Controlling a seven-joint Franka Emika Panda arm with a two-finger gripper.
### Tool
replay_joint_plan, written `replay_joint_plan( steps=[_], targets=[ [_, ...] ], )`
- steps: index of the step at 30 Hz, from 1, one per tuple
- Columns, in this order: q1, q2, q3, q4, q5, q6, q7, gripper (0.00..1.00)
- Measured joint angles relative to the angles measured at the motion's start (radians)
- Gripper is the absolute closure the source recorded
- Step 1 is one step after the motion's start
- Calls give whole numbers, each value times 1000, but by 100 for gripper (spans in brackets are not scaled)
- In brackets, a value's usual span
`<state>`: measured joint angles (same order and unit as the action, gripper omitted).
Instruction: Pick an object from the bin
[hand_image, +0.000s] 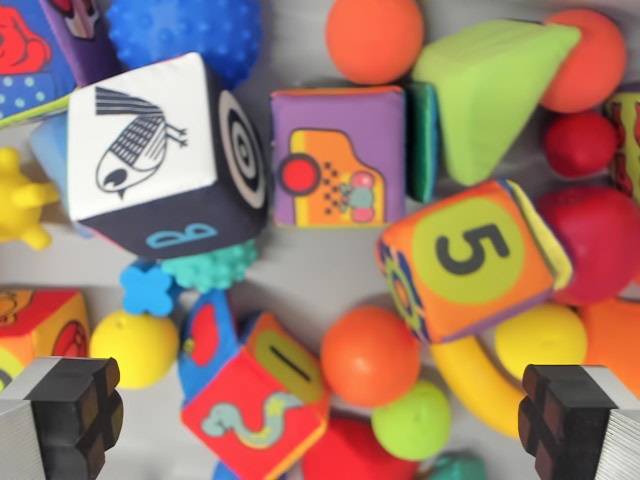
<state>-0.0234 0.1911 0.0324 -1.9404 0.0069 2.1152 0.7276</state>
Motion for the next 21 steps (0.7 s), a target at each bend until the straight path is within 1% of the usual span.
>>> replay_joint_plan(
  steps=[12, 21],
  targets=[
    [34, 46, 33, 5, -14, 44, -89, 0],
    [64, 96, 60, 25, -30, 75, -166, 0]
  ],
)
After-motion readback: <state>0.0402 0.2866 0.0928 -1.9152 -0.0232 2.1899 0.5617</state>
